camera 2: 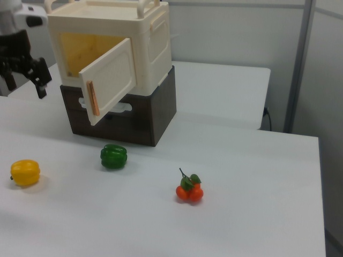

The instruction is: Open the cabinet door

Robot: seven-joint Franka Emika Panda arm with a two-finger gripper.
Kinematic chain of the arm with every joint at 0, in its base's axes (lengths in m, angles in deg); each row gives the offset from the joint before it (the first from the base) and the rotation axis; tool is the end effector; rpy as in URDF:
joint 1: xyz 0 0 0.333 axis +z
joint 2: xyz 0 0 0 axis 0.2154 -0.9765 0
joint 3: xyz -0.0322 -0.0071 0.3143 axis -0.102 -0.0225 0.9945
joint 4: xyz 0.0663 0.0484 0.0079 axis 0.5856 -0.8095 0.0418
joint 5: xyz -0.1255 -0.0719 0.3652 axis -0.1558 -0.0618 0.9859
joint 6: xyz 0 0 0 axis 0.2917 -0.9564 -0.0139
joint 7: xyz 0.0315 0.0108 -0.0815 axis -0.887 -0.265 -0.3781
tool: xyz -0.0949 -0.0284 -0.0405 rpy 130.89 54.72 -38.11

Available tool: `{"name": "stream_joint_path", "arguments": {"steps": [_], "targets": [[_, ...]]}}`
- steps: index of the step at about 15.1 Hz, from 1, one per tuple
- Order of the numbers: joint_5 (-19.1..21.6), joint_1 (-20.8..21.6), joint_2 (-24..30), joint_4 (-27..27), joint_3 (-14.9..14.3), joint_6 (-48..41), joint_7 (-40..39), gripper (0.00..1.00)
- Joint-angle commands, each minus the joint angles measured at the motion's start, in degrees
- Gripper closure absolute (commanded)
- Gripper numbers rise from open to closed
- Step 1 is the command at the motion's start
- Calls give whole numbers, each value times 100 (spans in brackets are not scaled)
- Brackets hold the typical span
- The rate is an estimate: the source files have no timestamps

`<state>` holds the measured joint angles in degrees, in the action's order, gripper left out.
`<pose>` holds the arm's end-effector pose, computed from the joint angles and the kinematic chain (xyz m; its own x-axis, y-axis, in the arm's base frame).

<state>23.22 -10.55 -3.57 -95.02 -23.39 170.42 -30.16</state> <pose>0.5464 0.0269 0.6433 0.9958 0.0522 0.0759 0.0574 -0.9960 -0.0687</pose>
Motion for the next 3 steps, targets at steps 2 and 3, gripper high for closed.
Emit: {"name": "stream_joint_path", "arguments": {"steps": [2, 3], "targets": [[89, 83, -164, -50, -43, 198, -341, 0], [97, 83, -164, -41, -43, 198, -341, 0]]}}
